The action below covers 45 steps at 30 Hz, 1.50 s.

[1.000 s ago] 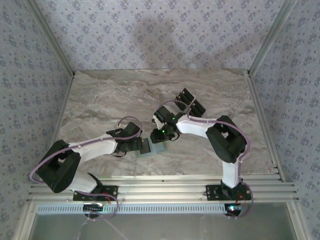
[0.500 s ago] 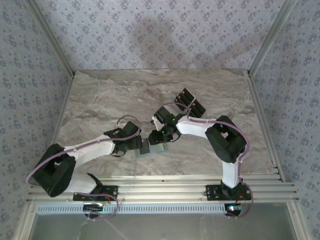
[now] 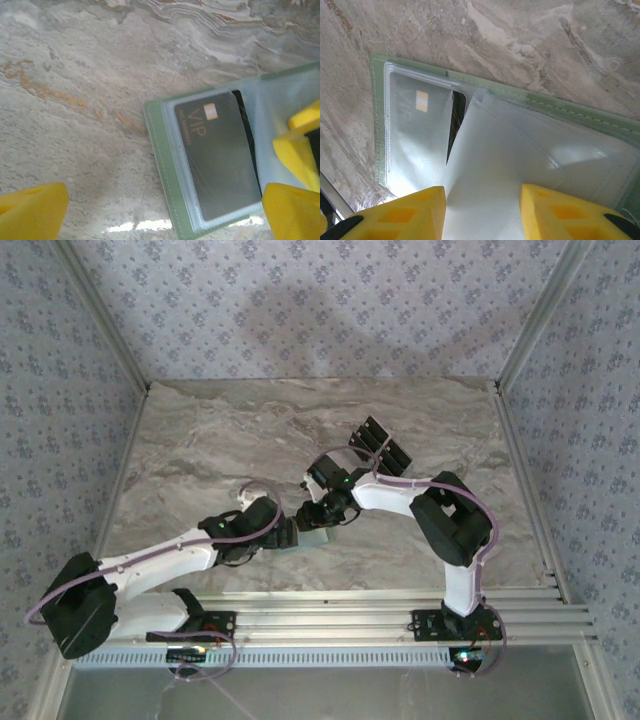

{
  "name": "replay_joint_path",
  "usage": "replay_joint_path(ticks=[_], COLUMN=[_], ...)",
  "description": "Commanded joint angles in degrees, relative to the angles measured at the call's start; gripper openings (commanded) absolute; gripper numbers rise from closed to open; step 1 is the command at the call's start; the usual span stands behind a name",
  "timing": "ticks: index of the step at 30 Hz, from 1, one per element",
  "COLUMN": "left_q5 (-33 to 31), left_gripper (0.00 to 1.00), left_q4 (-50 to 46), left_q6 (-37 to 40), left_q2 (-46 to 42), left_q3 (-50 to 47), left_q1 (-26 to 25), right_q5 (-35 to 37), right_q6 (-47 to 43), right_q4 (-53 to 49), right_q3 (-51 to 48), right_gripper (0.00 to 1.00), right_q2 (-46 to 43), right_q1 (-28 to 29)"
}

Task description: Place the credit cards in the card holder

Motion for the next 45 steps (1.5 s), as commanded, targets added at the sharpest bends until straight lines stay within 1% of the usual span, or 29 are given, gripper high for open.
replay_joint_path(ticks=[1,5,9,17,24,35,37,42,45], left_q5=[-2.15,-2.54,-2.72,-2.54,-2.48,-4.18,-4.63,-4.88,-5.04], left_gripper=[1.00,1.00,1.00,1.00,1.00,1.00,1.00,1.00,1.00], left_q4=[1.21,3.75,5.78,8.25,10.29,8.29,7.89,7.59,7.77], left_q6=[-0.71,-0.23,0.74,3.33,4.10,4.24,3.91,3.09,2.86], left_q2=[-1.67,-1.49,0.60,6.64,8.90,12.63,12.83,13.41,13.27], left_q3=[-1.28,-1.96,-1.54,1.03,1.38,1.83,1.58,0.50,-0.01], left_q1=[-2.25,-4.72,-5.85,-6.52,-6.55,-6.56,-6.56,-6.56,-6.56], right_q5=[-0.99,-0.99,-1.08,-0.95,-1.02,-1.17,-1.00,0.17,1.15], right_q6=[0.72,0.90,0.93,0.71,0.61,0.71,1.01,2.75,4.49], right_q4=[-1.87,-1.85,-1.83,-2.12,-2.13,-2.34,-2.35,-1.29,0.09], right_q3=[0.30,0.27,0.30,0.26,0.27,0.28,2.15,1.27,-2.39], right_gripper=[0.46,0.46,0.46,0.45,0.45,0.46,0.46,0.46,0.46], right_q2=[1.56,1.75,1.92,1.80,1.75,1.33,0.66,-3.70,-6.78], right_q1=[0.45,0.45,0.49,0.36,0.32,0.21,0.08,-0.79,-1.47])
